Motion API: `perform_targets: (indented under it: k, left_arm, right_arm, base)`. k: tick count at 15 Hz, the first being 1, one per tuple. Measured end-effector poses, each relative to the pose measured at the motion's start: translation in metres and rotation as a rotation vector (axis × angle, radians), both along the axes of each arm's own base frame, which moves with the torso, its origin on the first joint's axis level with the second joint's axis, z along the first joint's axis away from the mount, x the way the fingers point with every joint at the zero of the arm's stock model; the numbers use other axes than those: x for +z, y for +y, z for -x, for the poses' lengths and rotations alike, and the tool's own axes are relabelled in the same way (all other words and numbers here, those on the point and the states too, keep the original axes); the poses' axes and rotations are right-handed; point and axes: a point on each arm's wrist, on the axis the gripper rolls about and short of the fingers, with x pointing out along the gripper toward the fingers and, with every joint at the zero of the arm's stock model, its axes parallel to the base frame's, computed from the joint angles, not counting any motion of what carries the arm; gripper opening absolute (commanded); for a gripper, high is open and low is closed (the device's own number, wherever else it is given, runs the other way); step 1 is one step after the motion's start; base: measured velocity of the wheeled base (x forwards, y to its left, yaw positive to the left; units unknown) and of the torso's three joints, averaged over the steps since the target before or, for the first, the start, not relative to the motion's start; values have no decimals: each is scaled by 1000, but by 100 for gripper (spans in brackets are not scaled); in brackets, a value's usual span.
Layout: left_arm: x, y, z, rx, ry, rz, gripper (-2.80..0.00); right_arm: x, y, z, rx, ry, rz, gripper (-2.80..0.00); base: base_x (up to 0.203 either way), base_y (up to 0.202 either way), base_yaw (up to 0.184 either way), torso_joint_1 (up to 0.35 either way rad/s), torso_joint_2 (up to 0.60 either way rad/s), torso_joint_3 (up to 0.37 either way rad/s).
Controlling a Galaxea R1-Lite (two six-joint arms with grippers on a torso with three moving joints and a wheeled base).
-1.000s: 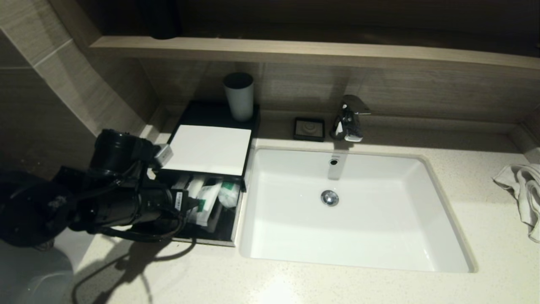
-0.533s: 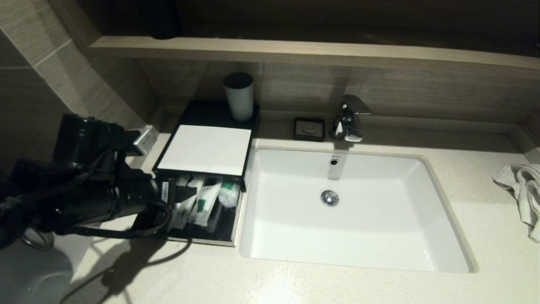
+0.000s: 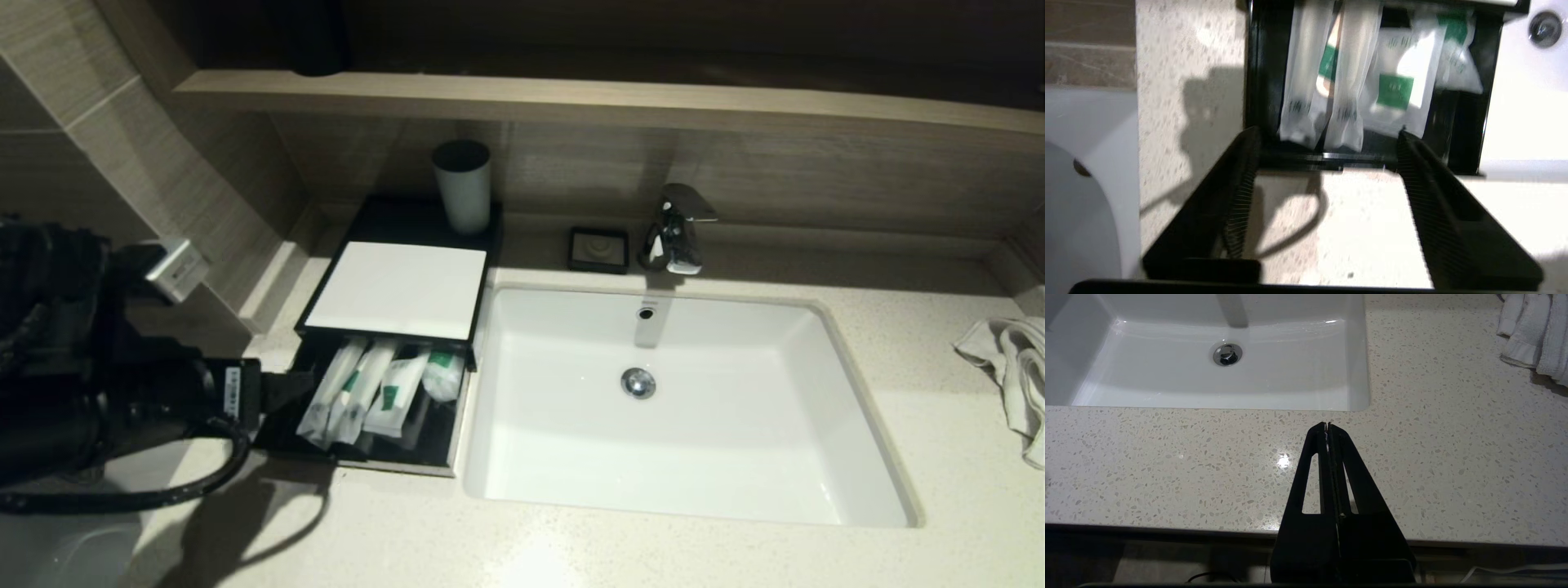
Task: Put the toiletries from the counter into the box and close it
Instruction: Close the drawer
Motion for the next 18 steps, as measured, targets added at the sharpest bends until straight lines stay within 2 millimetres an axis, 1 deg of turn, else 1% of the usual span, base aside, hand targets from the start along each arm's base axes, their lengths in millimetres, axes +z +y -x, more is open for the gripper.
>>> perform_targets:
  k: [4,6,9,11,13,18]
  left_arm:
    - [-16,11,31,-8,62,-21,-280]
    - [-26,14,43,-10,81,-26,-280]
    - [-42,17,53,-35,128,-23,-280]
    - [-47,16,55,-83,159,10,-280]
    - [-50,15,53,-92,176,11,-280]
    - [-58,10,38,-90,228,-9,-280]
  right_arm:
    - [0,0,0,0,0,0,-280]
    - [0,0,0,0,0,-1,-280]
    - [0,0,0,0,0,0,-280]
    - [0,0,0,0,0,0,-280]
    - [0,0,0,0,0,0,-280]
    - [0,0,0,0,0,0,-280]
  base:
    - [0,0,0,0,0,0]
    - [0,0,0,0,0,0]
    - [0,0,0,0,0,0]
    - [0,0,0,0,0,0]
    - [0,0,0,0,0,0]
    - [0,0,0,0,0,0]
